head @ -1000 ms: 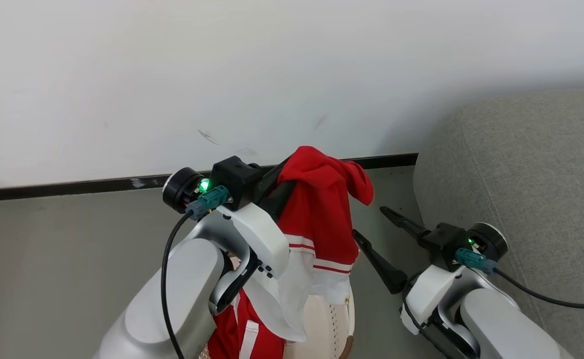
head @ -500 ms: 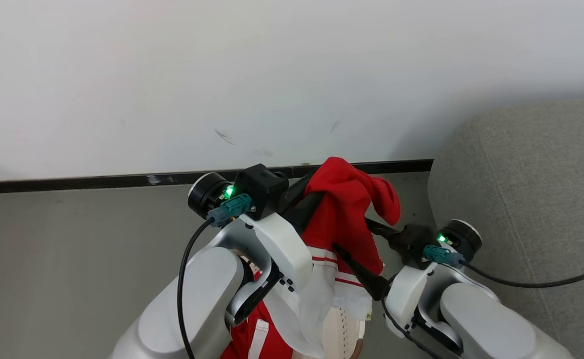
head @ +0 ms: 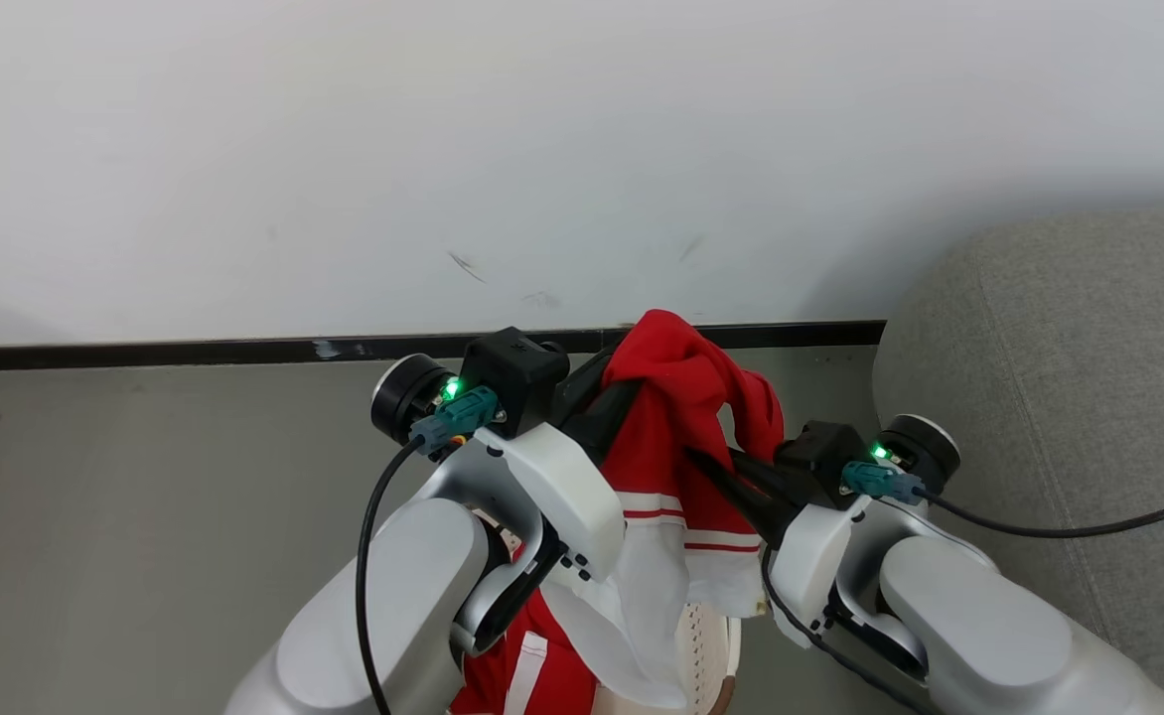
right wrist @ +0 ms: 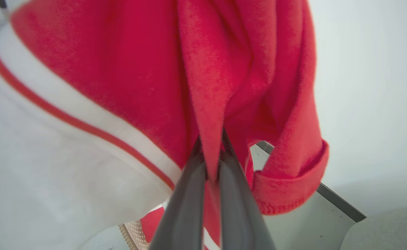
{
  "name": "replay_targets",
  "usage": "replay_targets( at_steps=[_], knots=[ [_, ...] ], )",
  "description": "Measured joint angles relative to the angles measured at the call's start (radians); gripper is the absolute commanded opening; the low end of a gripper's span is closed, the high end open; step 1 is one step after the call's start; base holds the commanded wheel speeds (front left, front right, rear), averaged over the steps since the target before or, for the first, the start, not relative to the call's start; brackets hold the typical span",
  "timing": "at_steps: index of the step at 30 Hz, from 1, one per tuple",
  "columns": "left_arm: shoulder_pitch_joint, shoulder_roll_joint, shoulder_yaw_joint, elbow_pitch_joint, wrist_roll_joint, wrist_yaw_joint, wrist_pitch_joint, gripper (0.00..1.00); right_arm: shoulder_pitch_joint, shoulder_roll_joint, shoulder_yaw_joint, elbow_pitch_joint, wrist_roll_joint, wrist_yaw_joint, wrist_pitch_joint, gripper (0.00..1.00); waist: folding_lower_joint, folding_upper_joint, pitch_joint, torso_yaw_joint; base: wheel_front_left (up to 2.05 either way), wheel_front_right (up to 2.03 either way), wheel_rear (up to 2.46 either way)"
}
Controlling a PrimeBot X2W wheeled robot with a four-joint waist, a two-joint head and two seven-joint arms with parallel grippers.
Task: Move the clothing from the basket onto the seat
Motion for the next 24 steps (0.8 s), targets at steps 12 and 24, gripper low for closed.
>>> replay_targets(
  at_steps=[12, 24],
  knots=[
    [0.059, 0.000, 0.032, 0.041, -0.007, 0.028, -0.058, 1.00, 0.004, -0.083, -0.147, -0.045, 0.044, 0.000, 0.000, 0.00, 0.0000, 0.0000, -0.007, -0.038, 0.00, 0.00, 0.00],
    [0.119, 0.001, 0.028, 0.070, -0.010, 0.023, -0.125, 1.00, 0.051, -0.206, -0.441, -0.111, 0.043, 0.000, 0.000, 0.00, 0.0000, 0.0000, -0.025, -0.096, 0.00, 0.00, 0.00]
  ],
)
